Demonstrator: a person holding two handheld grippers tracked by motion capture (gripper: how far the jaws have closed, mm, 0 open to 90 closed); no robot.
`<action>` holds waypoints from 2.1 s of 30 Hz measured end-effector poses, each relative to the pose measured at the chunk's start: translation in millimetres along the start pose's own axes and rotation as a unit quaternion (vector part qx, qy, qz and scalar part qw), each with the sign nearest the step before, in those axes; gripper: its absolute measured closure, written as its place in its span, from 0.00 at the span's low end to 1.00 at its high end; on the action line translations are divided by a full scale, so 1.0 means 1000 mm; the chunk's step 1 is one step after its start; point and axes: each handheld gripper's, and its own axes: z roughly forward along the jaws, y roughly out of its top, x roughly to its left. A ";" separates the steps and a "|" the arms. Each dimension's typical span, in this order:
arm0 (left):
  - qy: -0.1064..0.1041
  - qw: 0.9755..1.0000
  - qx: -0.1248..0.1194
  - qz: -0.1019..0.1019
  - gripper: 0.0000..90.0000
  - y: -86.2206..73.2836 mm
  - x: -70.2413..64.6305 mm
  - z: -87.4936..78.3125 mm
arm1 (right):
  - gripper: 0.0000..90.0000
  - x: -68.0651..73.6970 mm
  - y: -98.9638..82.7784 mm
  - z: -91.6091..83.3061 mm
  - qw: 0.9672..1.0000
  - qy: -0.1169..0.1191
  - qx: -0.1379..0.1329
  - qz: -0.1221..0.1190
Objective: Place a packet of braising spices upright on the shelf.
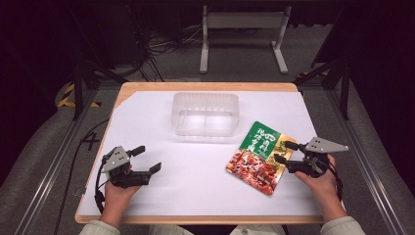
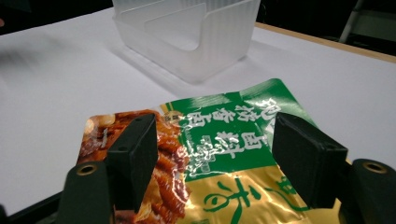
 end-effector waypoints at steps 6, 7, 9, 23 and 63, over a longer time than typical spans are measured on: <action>0.001 1.000 0.000 0.005 0.13 0.000 -0.001 0.001 | 0.34 -0.009 0.012 0.004 1.000 -0.013 0.008 0.013; 0.000 1.000 -0.001 0.004 0.13 0.000 -0.001 0.001 | 0.34 -0.012 0.014 0.005 1.000 -0.013 0.012 0.015; 0.001 1.000 0.000 0.004 0.13 0.000 -0.001 0.000 | 0.33 -0.017 0.017 0.009 0.999 -0.016 0.020 0.030; -0.003 1.000 0.002 0.005 0.15 0.000 -0.001 0.002 | 0.28 -0.048 0.015 0.026 0.995 -0.031 0.066 0.067; 0.000 1.000 0.006 0.003 0.15 -0.001 -0.001 0.003 | 0.29 -0.077 -0.012 0.034 0.982 -0.035 0.100 0.155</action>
